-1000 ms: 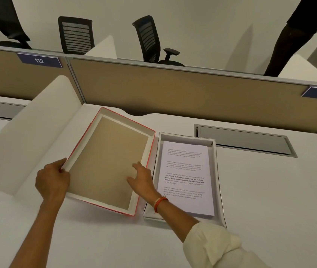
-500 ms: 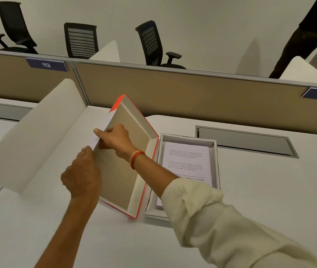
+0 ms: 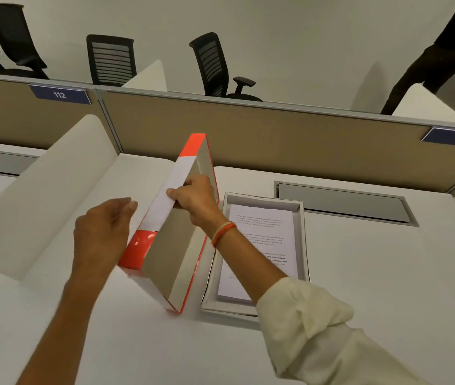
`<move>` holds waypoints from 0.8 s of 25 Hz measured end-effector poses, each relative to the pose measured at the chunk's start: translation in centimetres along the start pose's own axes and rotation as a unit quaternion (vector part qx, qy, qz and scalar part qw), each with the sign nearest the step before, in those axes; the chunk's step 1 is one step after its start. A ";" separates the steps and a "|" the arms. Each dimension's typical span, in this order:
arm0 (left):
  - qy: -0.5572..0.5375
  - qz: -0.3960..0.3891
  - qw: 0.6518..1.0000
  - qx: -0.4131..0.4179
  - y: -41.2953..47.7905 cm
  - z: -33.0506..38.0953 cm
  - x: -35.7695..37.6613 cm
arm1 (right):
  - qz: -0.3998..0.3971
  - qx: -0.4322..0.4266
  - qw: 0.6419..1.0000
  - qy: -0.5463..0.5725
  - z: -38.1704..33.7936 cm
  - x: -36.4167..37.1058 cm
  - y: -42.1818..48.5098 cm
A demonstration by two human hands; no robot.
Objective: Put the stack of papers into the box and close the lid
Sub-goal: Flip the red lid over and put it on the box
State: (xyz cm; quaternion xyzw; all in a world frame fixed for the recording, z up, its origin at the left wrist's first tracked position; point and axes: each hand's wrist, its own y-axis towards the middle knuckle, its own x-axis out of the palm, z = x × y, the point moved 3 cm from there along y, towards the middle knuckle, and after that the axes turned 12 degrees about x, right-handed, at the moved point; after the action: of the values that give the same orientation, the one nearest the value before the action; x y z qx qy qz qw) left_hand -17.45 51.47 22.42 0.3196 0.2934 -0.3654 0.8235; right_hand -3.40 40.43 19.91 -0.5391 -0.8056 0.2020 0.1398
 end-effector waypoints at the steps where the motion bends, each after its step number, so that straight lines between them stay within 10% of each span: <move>1: -0.041 -0.023 0.999 -0.018 0.8 -1.2 1.0 | 0.005 0.005 1.000 0.009 0.1 -1.2 -0.3; 8: -0.182 -0.219 0.949 -0.134 0.7 -8.1 12.7 | -0.026 0.001 0.998 0.056 -1.0 -7.8 -5.2; 14: -0.452 -0.310 0.798 -0.250 -2.6 -6.2 17.8 | -0.074 -0.005 0.987 0.141 0.0 -14.8 -7.3; 20: -0.378 -0.237 0.883 -0.148 -3.9 -2.8 18.5 | 0.072 0.015 0.997 -0.034 4.9 -23.1 -7.9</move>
State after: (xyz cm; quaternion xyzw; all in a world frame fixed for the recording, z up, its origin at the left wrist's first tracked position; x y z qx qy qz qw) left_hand -10.85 43.79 6.15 -0.0473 0.0771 -0.5954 0.7983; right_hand -3.22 15.59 19.22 -0.5867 -0.7657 0.2417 0.1053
